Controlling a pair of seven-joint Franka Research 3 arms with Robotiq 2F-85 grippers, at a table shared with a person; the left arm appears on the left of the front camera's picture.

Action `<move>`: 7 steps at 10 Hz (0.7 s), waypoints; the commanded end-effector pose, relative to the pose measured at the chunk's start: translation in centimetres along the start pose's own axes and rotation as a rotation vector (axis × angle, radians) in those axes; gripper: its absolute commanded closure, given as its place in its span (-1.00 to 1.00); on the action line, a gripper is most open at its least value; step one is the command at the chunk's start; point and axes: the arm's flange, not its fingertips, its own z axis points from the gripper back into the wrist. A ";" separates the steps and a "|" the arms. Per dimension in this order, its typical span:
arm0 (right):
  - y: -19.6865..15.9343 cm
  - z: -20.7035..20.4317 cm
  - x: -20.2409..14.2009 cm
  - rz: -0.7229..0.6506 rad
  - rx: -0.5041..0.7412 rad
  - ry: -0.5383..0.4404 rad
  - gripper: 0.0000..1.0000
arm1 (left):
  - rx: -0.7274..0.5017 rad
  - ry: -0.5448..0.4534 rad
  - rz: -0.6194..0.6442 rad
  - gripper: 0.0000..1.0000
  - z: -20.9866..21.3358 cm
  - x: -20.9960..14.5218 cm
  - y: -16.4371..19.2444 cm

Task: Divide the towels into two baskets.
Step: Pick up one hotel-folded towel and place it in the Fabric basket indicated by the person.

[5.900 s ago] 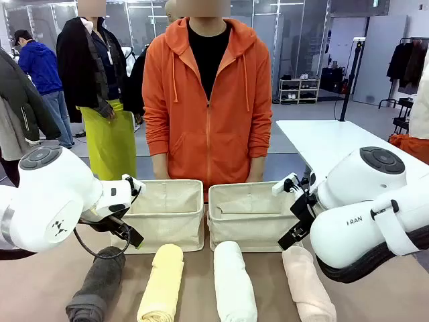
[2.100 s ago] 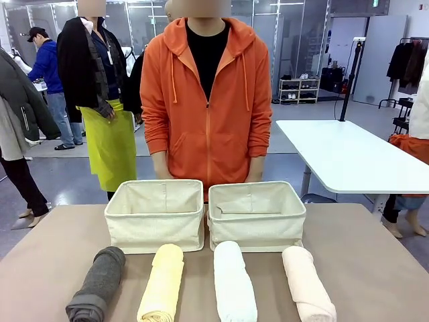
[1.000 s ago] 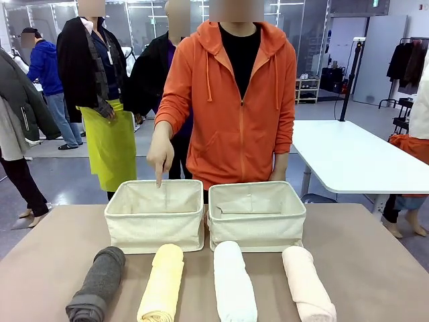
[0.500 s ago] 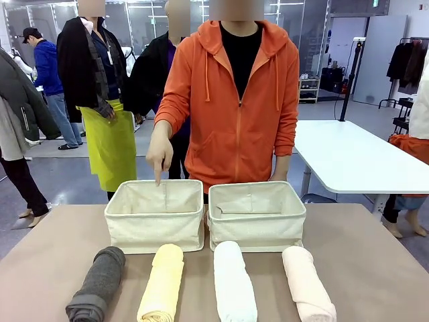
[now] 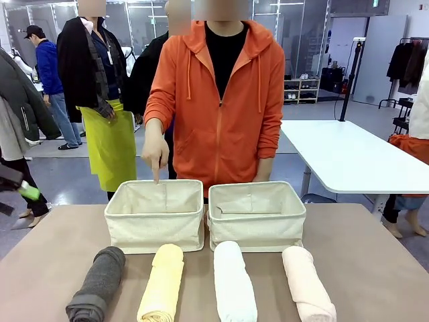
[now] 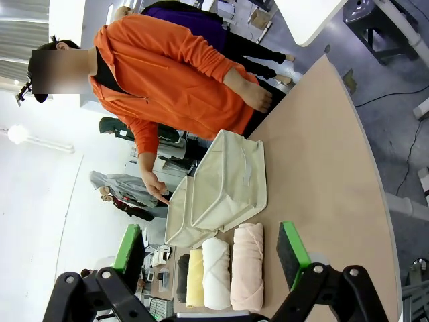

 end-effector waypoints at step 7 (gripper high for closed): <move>0.4 0.2 0.1 -0.003 0.015 -0.009 -1.00 | 0.167 0.267 -0.119 -1.00 -11.6 -8.3 -4.3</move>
